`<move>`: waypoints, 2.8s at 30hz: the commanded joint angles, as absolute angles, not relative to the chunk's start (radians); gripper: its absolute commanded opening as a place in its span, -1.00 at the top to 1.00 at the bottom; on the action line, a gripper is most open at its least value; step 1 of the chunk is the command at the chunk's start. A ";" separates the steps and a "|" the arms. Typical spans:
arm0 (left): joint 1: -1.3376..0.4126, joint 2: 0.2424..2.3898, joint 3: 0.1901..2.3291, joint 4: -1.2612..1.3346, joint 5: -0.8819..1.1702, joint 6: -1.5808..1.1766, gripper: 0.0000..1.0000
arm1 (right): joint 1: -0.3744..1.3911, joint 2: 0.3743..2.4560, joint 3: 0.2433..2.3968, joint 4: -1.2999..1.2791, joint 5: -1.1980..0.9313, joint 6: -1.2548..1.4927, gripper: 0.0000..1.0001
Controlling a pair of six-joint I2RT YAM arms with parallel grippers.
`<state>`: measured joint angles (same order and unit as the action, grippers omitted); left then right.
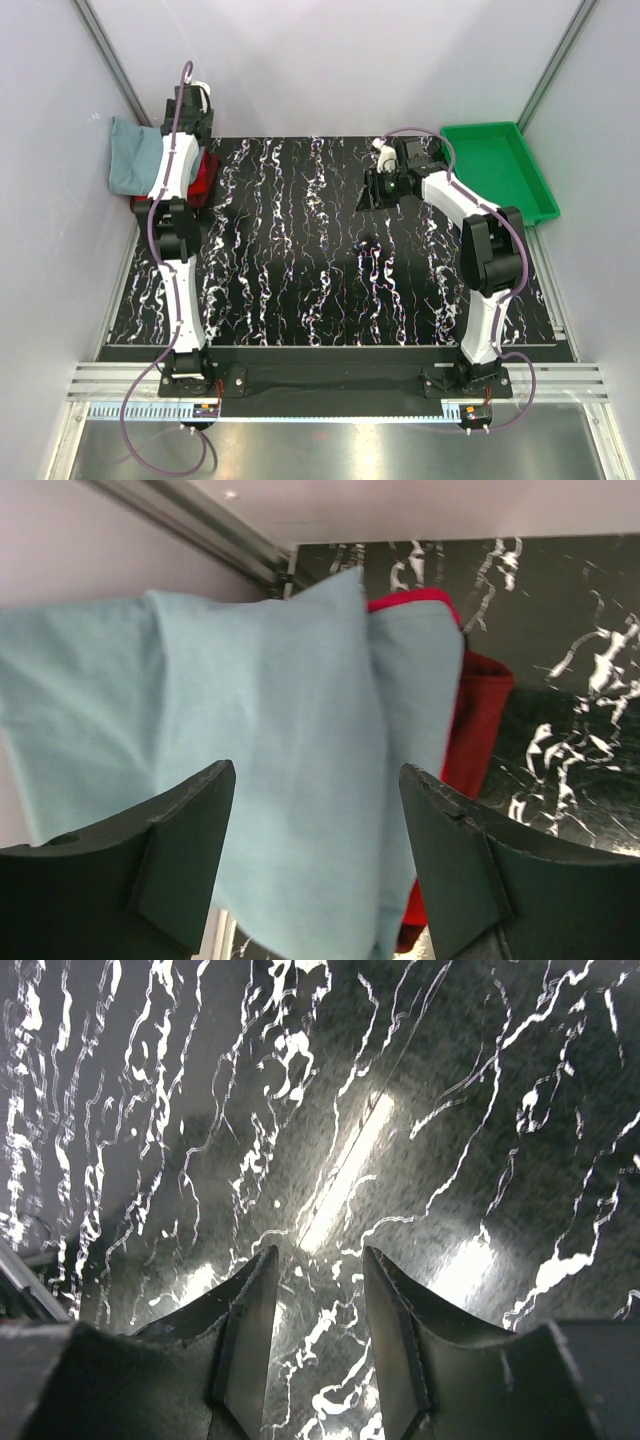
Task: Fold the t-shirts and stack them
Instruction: Neatly place the folded tshirt to the corner
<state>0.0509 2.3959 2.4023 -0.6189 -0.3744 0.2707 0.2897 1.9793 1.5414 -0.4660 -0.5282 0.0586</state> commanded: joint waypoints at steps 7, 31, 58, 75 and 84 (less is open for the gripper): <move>0.037 2.418 2.416 -0.580 -0.379 0.285 -0.33 | 0.258 2.020 1.649 -0.430 -0.588 0.092 0.07; 0.057 2.454 2.368 -0.548 -0.453 0.334 1.00 | 0.255 2.057 1.680 -0.431 -0.609 0.107 0.07; -0.038 2.390 2.359 -0.545 -0.504 0.293 0.21 | 0.255 2.059 1.652 -0.419 -0.621 0.115 0.07; -0.060 2.149 2.410 -0.618 -0.283 0.132 -0.95 | 0.213 1.961 1.710 -0.460 -0.399 0.046 -0.06; -0.181 1.754 1.852 -0.721 -0.063 -0.063 -0.98 | 0.212 1.804 1.637 -0.325 0.308 0.077 -1.00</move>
<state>-0.1459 1.8423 1.9877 -0.6781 -0.1814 0.0490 0.2070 1.9236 1.6855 -0.4252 0.0097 0.0769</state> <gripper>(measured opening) 0.986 0.994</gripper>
